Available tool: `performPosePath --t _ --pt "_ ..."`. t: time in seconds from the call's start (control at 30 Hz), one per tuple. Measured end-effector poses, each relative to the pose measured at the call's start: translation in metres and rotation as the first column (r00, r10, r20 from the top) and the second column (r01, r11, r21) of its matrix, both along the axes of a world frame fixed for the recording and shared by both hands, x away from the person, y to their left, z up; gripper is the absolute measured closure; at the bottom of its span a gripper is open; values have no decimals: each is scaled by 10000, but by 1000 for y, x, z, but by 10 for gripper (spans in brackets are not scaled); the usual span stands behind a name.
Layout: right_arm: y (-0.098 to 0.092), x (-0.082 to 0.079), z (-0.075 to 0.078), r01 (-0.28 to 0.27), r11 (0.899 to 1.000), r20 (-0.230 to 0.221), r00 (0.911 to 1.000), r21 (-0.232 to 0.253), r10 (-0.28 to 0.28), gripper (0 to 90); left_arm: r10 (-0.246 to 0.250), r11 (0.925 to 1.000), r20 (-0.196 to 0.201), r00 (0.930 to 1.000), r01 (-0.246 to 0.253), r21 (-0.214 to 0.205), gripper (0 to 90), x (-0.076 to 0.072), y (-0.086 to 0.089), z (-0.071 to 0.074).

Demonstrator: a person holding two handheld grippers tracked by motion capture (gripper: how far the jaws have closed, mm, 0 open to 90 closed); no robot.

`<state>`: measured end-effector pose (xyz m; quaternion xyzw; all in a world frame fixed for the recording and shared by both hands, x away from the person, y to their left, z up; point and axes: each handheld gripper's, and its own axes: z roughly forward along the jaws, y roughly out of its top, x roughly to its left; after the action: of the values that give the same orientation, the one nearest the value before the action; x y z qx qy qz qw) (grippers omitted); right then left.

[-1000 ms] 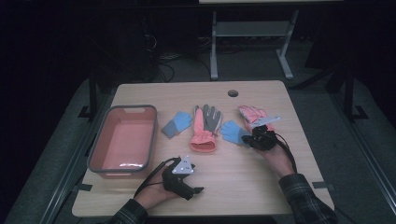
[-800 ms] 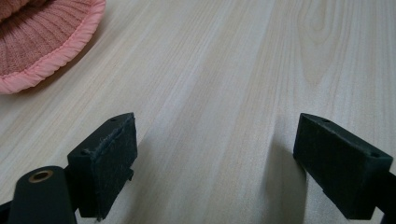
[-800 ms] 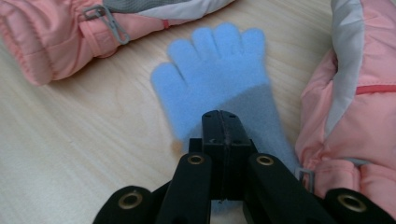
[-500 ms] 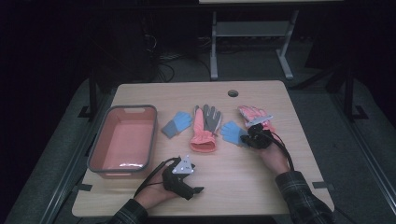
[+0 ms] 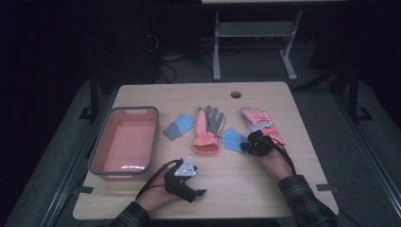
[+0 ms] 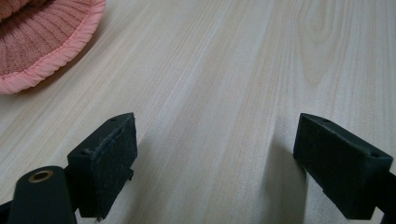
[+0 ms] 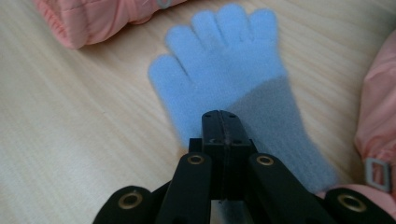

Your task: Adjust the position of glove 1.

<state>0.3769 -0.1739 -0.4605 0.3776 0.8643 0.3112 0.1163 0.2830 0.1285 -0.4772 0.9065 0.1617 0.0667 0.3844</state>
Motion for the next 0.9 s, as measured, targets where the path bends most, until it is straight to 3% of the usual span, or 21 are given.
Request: performPosePath --t 0.9 --pt "2 -54 3 -1009 9947 -556 9932 195 1019 898 47 10000 -38 10000 -47 -83 127 0 0 0"
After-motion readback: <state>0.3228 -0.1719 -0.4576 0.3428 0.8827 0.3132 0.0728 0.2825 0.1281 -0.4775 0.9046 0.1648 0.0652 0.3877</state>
